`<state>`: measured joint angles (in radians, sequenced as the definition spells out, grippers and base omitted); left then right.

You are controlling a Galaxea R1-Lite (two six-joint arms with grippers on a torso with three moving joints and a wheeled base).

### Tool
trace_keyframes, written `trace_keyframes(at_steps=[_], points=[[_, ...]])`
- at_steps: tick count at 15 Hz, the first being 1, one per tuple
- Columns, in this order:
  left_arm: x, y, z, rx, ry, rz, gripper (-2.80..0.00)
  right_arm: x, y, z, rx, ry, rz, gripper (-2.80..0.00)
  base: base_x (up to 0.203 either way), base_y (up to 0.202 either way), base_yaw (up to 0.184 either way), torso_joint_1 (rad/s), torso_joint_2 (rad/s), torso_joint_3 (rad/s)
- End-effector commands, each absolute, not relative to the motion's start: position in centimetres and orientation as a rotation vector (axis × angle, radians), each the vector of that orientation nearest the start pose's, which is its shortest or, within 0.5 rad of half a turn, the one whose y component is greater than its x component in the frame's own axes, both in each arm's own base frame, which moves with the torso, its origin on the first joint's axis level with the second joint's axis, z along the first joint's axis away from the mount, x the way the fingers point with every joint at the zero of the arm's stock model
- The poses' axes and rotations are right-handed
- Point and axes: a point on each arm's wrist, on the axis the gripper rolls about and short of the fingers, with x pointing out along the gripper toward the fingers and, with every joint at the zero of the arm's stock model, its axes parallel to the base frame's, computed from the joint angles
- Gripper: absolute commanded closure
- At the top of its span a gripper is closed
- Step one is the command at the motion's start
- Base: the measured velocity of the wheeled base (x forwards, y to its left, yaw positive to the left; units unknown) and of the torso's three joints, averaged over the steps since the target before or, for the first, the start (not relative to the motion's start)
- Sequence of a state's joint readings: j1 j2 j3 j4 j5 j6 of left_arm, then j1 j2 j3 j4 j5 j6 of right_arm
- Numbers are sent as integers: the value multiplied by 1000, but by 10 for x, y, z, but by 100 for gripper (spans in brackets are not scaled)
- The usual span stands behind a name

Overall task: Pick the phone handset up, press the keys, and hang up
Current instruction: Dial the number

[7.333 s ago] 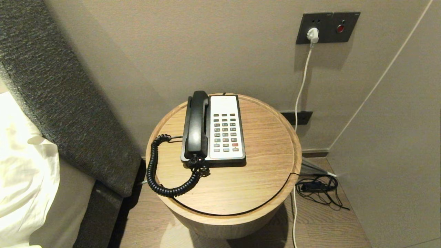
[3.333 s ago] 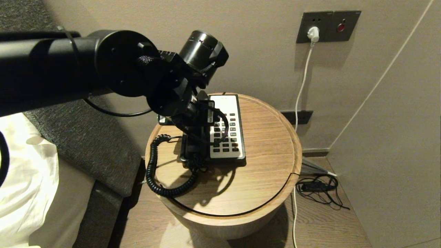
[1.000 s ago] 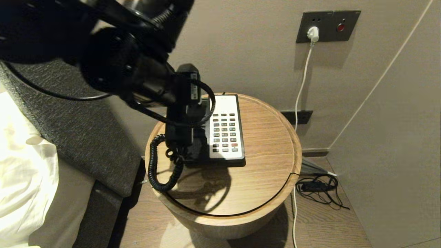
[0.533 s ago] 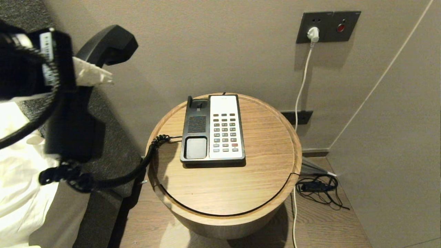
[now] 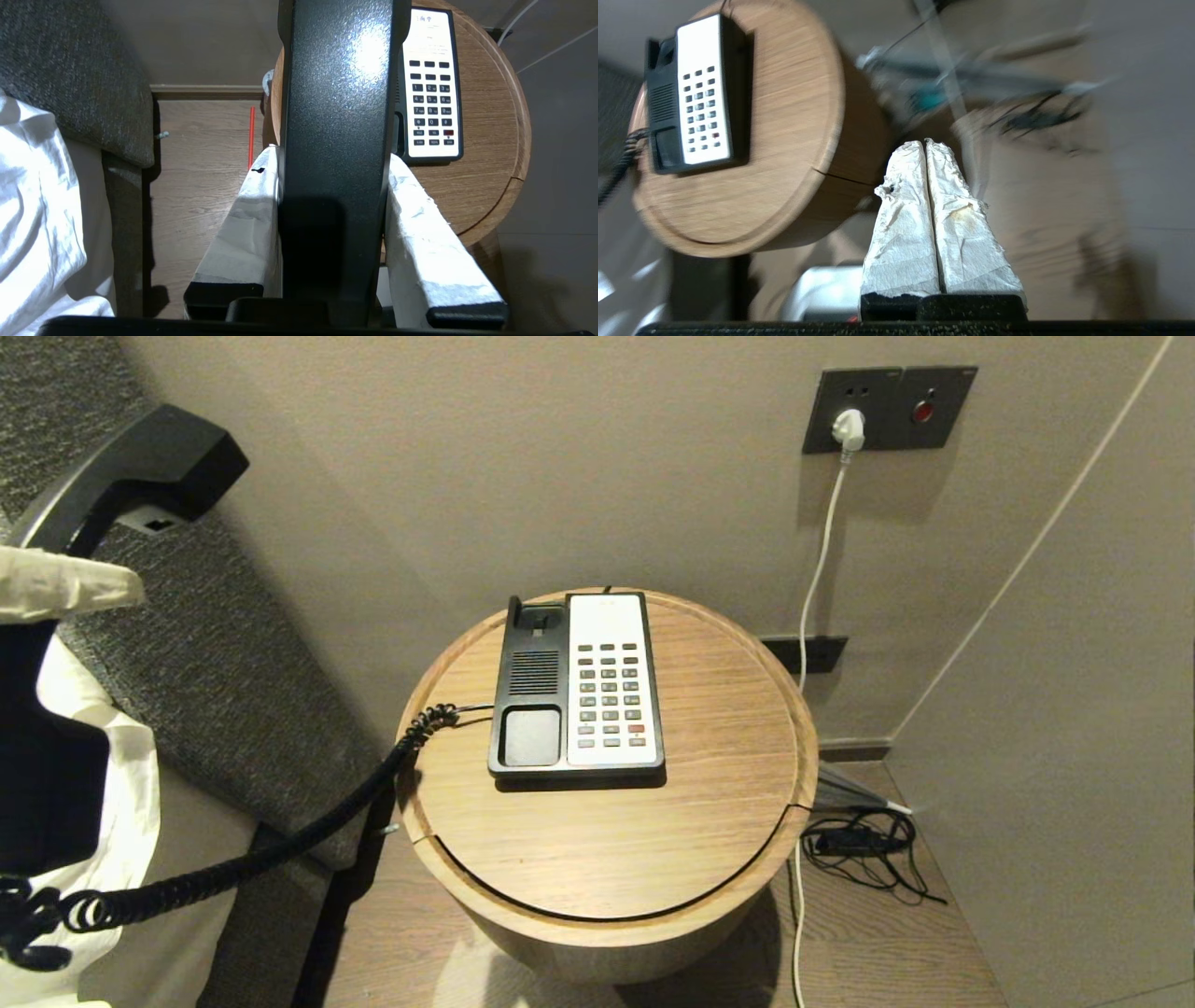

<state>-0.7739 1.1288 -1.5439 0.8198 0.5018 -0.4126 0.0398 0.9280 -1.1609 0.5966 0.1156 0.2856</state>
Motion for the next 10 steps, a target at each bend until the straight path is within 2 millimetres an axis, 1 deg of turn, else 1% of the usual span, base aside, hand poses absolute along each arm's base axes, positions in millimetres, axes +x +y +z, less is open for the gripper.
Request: trace_keyframes(at_steps=[1, 3, 5, 6, 8, 10], points=[[73, -53, 369, -174, 379, -179, 0, 162, 20, 316, 315, 595, 165, 0, 0, 0, 0, 0, 0, 0], [81, -59, 371, -179, 400, -196, 0, 207, 50, 316, 349, 666, 288, 0, 0, 0, 0, 0, 0, 0], [84, -59, 370, -183, 409, -192, 0, 243, 88, 320, 355, 698, 396, 0, 0, 0, 0, 0, 0, 0], [85, -60, 370, -184, 413, -199, 0, 255, 113, 320, 340, 713, 450, 0, 0, 0, 0, 0, 0, 0], [87, -60, 368, -192, 424, -193, 0, 265, 159, 314, 289, 754, 510, 0, 0, 0, 0, 0, 0, 0], [89, -62, 368, -224, 431, -184, 0, 275, 189, 298, 255, 801, 524, 0, 0, 0, 0, 0, 0, 0]])
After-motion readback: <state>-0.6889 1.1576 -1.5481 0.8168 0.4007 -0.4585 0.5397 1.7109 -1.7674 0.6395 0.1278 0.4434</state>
